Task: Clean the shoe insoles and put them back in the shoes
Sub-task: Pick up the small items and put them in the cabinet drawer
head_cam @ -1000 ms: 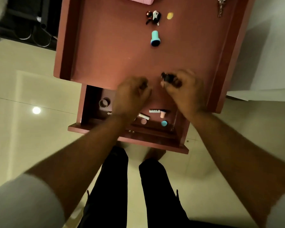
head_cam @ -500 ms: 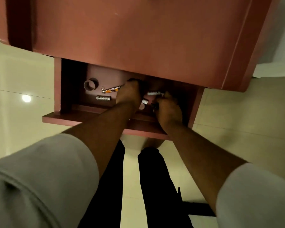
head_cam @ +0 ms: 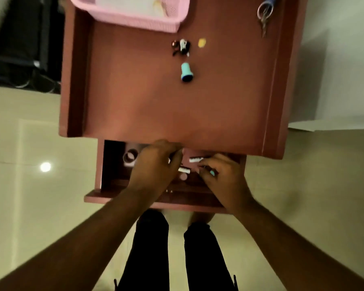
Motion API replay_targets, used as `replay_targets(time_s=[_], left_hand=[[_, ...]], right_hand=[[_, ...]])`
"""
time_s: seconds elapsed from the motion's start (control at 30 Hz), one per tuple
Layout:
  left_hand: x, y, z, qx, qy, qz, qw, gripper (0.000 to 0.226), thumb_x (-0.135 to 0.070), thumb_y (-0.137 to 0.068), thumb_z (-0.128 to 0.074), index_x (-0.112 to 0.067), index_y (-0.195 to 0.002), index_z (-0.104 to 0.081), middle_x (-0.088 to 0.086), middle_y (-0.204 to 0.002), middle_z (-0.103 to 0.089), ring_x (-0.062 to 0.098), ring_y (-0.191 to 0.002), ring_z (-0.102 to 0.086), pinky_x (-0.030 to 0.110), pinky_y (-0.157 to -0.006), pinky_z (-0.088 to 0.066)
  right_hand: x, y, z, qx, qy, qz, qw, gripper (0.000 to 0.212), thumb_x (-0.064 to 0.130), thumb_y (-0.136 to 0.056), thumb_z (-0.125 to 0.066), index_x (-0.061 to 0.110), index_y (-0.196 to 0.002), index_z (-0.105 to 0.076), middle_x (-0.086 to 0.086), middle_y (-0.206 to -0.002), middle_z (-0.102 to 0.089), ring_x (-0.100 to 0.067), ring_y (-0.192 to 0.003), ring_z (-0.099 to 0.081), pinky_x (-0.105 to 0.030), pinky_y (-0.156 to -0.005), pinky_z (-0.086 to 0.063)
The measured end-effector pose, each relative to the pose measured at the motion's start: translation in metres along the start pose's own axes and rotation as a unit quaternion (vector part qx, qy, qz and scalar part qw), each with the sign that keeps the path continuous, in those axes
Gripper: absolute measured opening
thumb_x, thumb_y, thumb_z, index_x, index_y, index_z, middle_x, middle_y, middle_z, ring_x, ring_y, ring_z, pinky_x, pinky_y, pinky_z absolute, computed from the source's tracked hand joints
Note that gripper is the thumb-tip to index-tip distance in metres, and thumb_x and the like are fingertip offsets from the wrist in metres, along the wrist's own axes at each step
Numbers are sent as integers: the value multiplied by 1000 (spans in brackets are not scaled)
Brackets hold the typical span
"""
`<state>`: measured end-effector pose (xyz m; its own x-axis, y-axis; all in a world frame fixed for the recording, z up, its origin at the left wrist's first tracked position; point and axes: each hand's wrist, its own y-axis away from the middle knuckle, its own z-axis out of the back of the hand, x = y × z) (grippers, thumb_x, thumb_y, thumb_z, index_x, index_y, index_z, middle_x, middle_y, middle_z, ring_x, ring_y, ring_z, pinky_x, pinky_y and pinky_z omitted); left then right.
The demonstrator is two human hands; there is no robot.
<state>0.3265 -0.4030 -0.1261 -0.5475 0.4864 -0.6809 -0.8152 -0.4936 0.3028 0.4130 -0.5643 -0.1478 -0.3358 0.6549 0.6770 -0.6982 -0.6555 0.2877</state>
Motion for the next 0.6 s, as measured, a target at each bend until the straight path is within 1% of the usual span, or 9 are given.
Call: replay_targets(time_s=[0.1,0.2,0.23,0.33,0.4,0.43,0.5,0.53,0.6], left_hand=[[-26,-51,26,-76,24,18,997,20,-27,-92,-66,-14,-105,-74,2,-92,-70,14,-78,-62,29,-72,-51],[-43,-106,26,-90,23,72,993,37,-43,-90,-66,-19,-117,-66,2,-107,-65,16,-93,-61,29,-78,-48],[-47,-120,22,-86,25,92,992,40,-46,-88,-67,-19,-118,-64,3,-110,-64,17,-96,-60,28,-76,-44],[-47,-146,9,-81,32,144,986,39,-48,-87,-65,-16,-109,-64,7,-108,-64,23,-94,-62,27,-71,-40],[-40,-150,4,-82,32,158,984,33,-45,-89,-62,-15,-101,-66,8,-103,-65,26,-91,-62,29,-68,-40],[-36,-149,4,-84,36,163,982,29,-41,-89,-62,-15,-99,-66,8,-102,-65,26,-89,-62,29,-67,-40],[-29,-139,5,-89,40,159,982,21,-34,-87,-65,-15,-94,-67,6,-94,-67,24,-83,-62,29,-63,-39],[-26,-131,6,-91,46,152,983,17,-30,-86,-66,-14,-91,-67,5,-89,-66,23,-80,-62,30,-61,-40],[-17,-107,8,-99,89,148,980,11,-24,-85,-68,-15,-91,-68,1,-83,-65,19,-76,-61,33,-62,-47]], right_hand=[[21,-38,34,-57,-49,9,997,9,17,-80,-70,11,-86,-73,1,-79,-64,-11,-70,-58,-23,-68,-48],[34,-97,55,-91,-45,10,995,5,13,-81,-72,9,-83,-72,10,-72,-58,2,-68,-52,-4,-64,-37],[37,-118,57,-93,-50,3,994,5,14,-82,-71,9,-81,-71,11,-70,-59,2,-67,-54,-6,-63,-39],[44,-181,55,-112,-80,-10,990,13,19,-81,-68,7,-83,-71,-3,-76,-69,-14,-71,-63,-34,-69,-51],[53,-210,52,-108,-115,-4,987,13,19,-81,-70,9,-90,-71,1,-79,-68,-9,-71,-61,-27,-71,-52],[58,-220,50,-102,-124,1,987,17,19,-80,-72,12,-95,-71,5,-80,-65,-3,-70,-58,-20,-70,-50],[62,-233,44,-91,-106,11,990,26,24,-76,-76,15,-100,-70,9,-79,-61,2,-68,-53,-15,-65,-45],[61,-235,41,-84,-85,17,993,28,26,-74,-77,14,-99,-70,9,-78,-60,1,-66,-51,-15,-63,-44],[57,-234,34,-63,-41,37,996,28,27,-71,-77,11,-93,-71,4,-78,-62,-5,-68,-52,-24,-65,-45]])
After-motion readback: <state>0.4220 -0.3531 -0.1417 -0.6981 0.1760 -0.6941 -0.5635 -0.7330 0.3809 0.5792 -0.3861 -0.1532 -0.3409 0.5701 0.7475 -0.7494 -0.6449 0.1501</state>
